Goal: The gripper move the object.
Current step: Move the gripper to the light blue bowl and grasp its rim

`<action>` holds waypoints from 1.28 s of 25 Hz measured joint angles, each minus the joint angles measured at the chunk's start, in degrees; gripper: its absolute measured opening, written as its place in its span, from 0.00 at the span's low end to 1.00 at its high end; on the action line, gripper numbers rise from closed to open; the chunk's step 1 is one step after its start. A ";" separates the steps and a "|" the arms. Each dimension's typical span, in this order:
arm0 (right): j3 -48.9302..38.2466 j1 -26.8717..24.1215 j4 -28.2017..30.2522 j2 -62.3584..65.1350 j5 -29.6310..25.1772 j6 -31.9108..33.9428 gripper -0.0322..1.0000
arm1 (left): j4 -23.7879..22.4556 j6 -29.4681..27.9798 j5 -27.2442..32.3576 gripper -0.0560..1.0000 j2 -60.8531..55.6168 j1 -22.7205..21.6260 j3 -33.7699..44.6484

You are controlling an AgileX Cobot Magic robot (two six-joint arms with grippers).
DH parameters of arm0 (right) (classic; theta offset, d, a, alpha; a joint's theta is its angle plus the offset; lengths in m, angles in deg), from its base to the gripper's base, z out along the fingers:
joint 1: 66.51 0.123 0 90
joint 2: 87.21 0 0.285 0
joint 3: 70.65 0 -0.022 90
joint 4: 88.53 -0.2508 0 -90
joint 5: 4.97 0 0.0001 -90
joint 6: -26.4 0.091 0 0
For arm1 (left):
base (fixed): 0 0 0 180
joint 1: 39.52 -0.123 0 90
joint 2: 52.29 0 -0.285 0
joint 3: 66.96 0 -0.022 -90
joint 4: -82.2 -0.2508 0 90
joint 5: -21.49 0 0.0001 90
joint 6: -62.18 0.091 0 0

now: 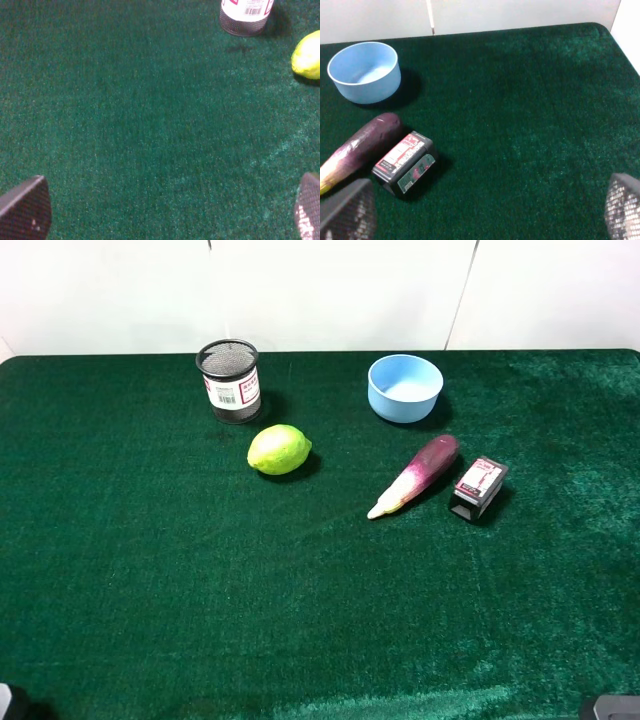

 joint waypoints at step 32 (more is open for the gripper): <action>17.22 0.00 -1.57 -34.93 5.08 -2.24 0.70 | 0.00 0.02 0.00 0.99 0.00 0.00 0.00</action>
